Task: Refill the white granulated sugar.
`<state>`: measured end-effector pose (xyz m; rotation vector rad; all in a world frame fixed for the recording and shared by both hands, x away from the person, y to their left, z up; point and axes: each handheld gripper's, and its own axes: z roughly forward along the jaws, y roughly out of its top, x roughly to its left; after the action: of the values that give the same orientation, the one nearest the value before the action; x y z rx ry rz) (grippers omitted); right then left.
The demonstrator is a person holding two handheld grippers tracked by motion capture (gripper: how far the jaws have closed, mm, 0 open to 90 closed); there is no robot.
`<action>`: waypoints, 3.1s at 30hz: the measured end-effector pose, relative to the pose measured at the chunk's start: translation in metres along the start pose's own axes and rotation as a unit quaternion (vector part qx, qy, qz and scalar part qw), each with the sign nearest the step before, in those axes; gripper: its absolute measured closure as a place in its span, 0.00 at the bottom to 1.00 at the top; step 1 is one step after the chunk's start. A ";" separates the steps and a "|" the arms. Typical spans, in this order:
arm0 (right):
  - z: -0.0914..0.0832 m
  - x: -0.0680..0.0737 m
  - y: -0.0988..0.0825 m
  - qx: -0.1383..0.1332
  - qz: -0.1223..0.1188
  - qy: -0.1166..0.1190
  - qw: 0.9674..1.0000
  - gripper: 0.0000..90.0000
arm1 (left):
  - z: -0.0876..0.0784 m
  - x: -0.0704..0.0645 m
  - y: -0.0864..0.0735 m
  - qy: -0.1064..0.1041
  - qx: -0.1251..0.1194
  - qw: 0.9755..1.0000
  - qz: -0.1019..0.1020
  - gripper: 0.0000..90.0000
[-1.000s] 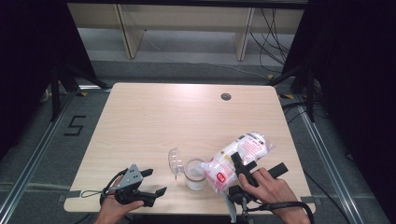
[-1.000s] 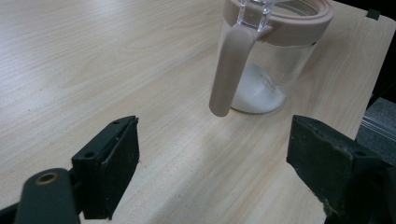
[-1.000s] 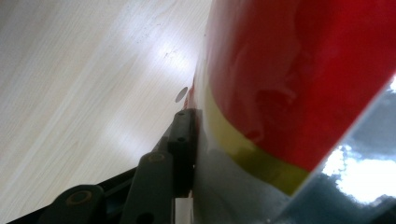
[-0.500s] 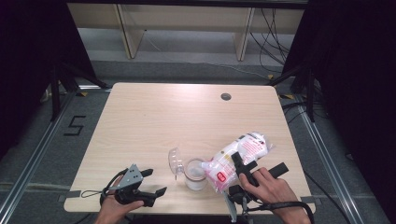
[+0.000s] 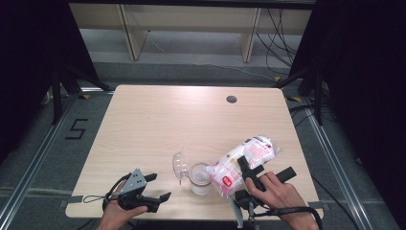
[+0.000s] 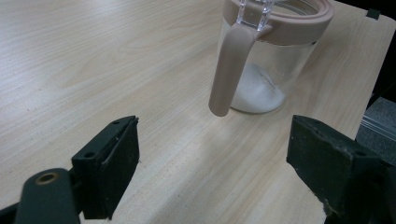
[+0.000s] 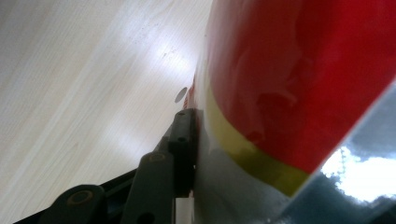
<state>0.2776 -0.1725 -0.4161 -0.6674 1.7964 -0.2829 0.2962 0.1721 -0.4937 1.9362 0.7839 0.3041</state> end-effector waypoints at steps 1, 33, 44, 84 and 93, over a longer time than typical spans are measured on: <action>0.000 0.000 0.000 0.001 0.000 0.001 1.000 0.76 | 0.000 0.000 0.000 0.000 0.000 1.000 0.000 0.18; 0.000 -0.002 -0.002 -0.005 -0.017 -0.003 1.000 0.76 | 0.000 0.000 0.000 0.001 -0.001 1.000 -0.001 0.18; -0.001 -0.006 -0.001 -0.003 -0.017 -0.001 1.000 0.76 | 0.001 0.001 0.001 0.002 0.004 1.000 0.005 0.18; 0.001 -0.012 -0.003 -0.007 -0.048 0.009 0.999 0.77 | 0.001 0.002 0.001 0.003 0.003 1.000 -0.001 0.18; 0.000 -0.011 -0.003 -0.001 -0.026 0.007 1.000 0.77 | 0.001 0.002 0.001 0.003 0.002 1.000 -0.002 0.19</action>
<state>0.2801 -0.1685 -0.4060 -0.7163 1.7955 -0.3211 0.2981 0.1723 -0.4935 1.9384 0.7926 0.3062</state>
